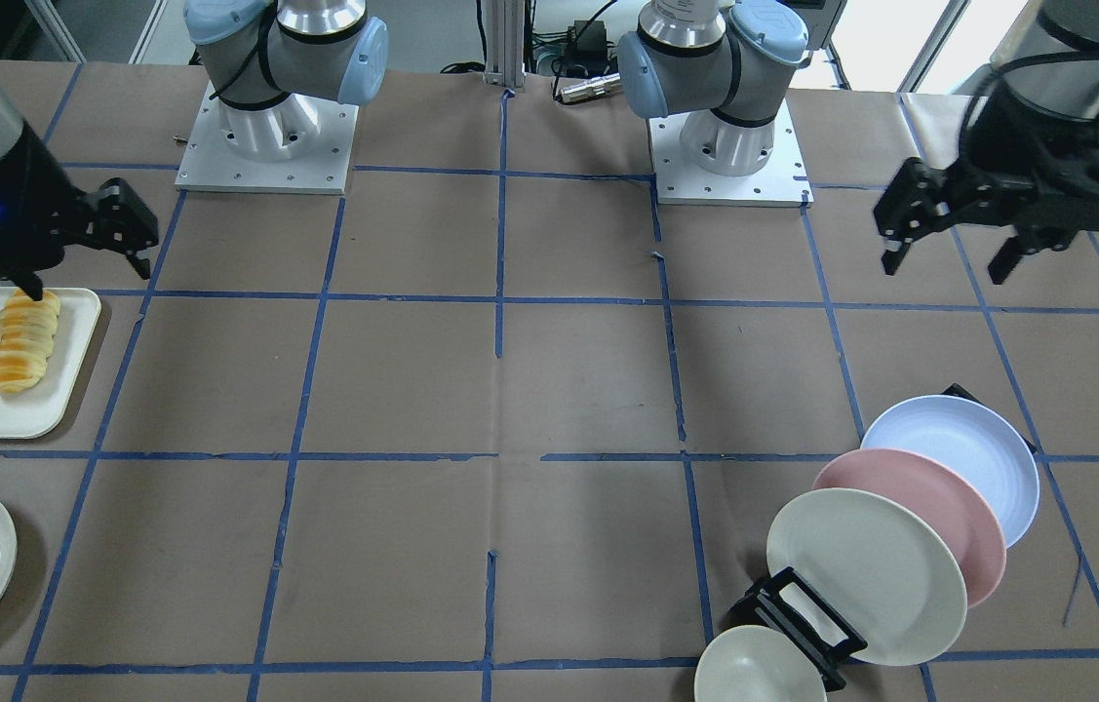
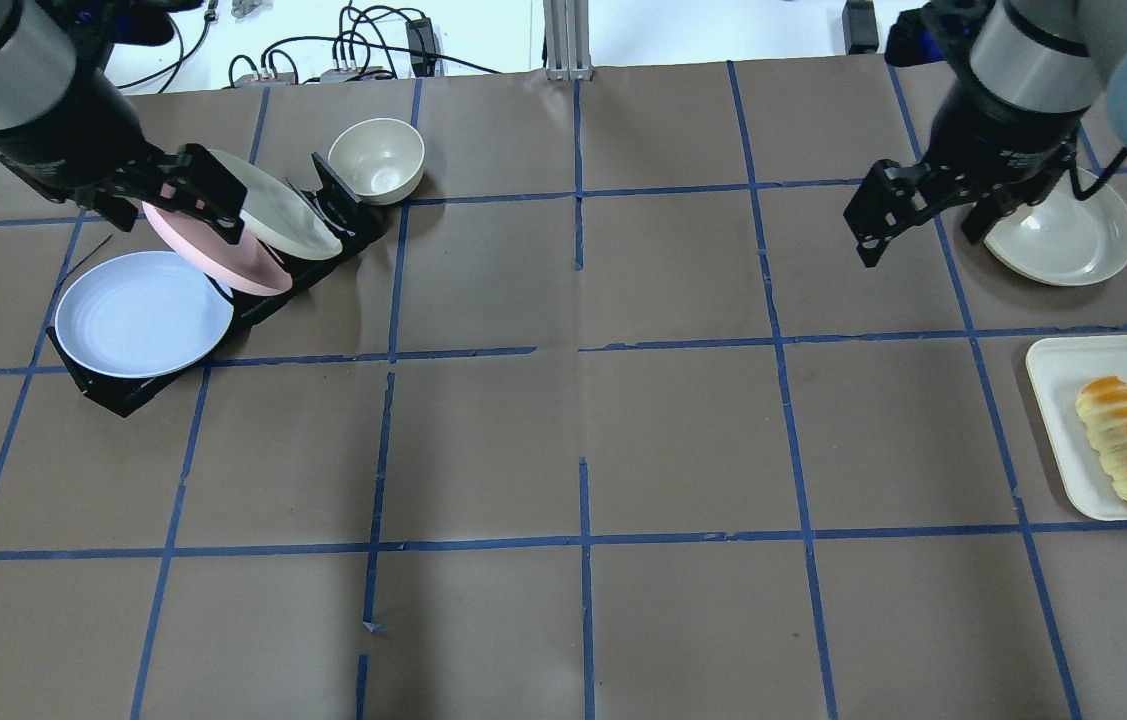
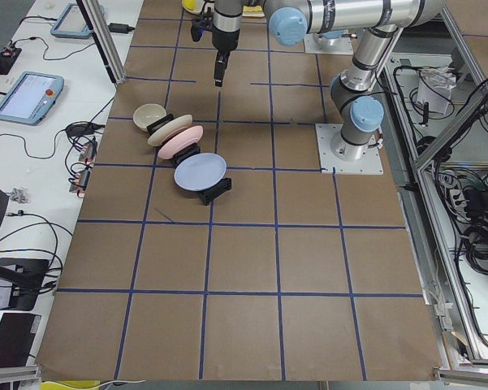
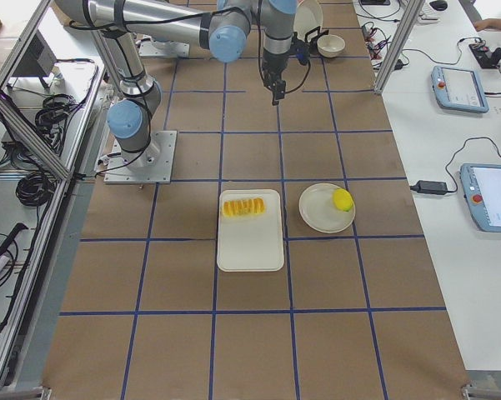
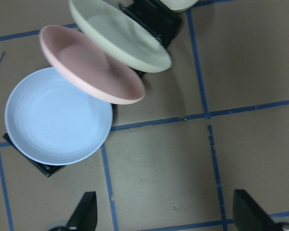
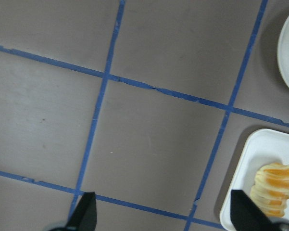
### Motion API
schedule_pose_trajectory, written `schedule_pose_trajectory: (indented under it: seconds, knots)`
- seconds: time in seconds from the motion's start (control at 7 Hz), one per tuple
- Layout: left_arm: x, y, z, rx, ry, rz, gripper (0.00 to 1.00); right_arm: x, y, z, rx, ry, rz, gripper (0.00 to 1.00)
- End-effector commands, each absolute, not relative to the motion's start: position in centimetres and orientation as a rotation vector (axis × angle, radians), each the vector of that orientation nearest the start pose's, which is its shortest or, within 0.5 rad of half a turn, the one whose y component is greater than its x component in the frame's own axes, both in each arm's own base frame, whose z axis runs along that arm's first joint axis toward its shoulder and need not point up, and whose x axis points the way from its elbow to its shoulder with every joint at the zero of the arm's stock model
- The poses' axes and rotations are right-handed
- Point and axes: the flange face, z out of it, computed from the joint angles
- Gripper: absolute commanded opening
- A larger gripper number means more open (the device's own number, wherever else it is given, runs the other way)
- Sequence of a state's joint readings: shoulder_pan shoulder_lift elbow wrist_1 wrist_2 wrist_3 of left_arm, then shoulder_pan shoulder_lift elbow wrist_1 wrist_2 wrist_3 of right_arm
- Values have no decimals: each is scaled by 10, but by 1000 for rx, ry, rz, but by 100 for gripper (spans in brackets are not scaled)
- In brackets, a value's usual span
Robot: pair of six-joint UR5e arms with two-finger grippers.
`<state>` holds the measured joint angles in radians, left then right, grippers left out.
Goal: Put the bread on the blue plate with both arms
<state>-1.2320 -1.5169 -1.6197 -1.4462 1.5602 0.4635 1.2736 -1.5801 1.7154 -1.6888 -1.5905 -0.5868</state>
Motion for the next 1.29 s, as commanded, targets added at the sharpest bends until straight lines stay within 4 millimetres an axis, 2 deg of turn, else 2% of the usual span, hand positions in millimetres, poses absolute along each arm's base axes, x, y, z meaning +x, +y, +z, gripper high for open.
schedule_pose_trajectory:
  seconds: [0.0,0.14,0.29,0.43,0.57,0.71,0.86,1.14]
  knots:
    - [148,-496,473,383,3082,-121,100,-136,-478,347,-411,3109,59,95]
    - [192,-513,439,340,3127,-48,100,-174,-460,308,-307,3102,63,95]
    - [213,-535,403,337,3175,-71,100,-193,-456,289,-248,3097,41,95]
    - [228,-568,354,342,3210,-146,100,-204,-462,264,-236,3074,69,95]
    - [240,-592,304,357,3202,-157,100,-226,-458,242,-173,3058,93,95]
    - [251,-603,276,354,3200,-161,100,-246,-449,225,-111,3035,124,95]
    - [258,-616,262,364,3200,-159,100,-248,-449,222,-106,3032,130,94]
    - [274,-642,249,369,3196,-168,100,-247,-438,212,-93,3022,166,92]
